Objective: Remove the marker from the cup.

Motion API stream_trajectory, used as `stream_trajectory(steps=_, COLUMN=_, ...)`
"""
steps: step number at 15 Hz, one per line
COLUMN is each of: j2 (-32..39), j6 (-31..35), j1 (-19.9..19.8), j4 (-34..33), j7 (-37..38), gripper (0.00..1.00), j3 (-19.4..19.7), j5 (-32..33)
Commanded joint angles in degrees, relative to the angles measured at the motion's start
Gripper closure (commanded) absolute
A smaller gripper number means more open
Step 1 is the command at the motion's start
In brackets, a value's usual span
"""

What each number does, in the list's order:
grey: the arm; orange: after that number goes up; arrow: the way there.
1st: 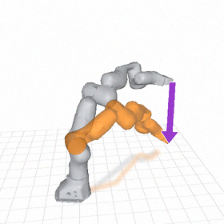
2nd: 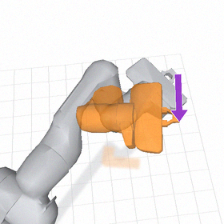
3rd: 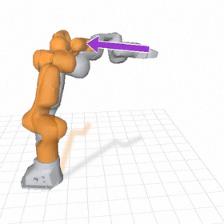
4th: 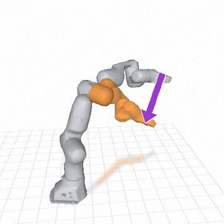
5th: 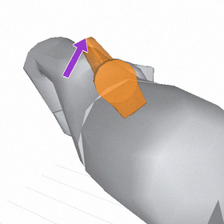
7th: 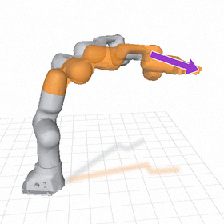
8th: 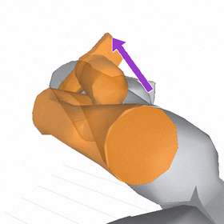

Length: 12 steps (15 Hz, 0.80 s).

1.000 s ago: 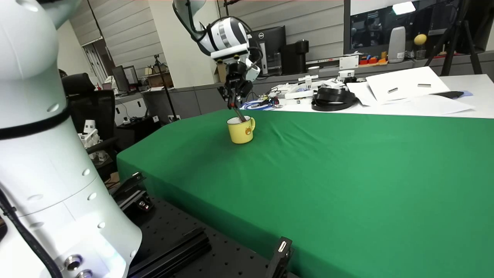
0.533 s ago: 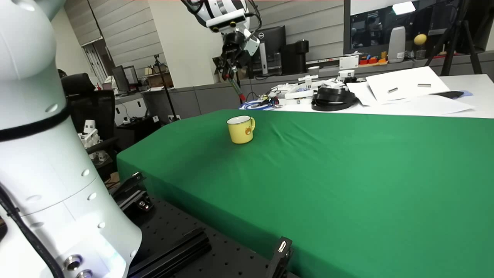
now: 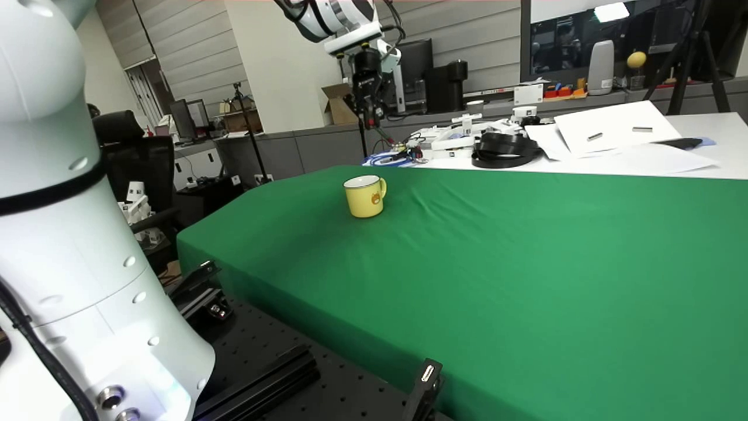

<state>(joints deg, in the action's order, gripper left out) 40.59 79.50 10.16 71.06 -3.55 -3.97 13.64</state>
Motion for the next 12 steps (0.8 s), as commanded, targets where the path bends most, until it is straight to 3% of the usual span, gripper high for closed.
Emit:
stream_trajectory(steps=1, j2=2.94, j6=9.03, j1=-1.51, j4=-0.51, j7=2.72, gripper=0.94, j3=1.17, j5=-1.19)
stream_trajectory(steps=7, j2=10.05, j6=24.21, j1=-4.32, j4=-1.66, j7=7.65, gripper=0.94, j3=3.90, j5=-4.42)
stream_trajectory(steps=12, j2=13.71, j6=31.48, j1=-3.98, j4=-0.84, j7=11.13, gripper=0.94, j3=5.97, j5=-4.22)
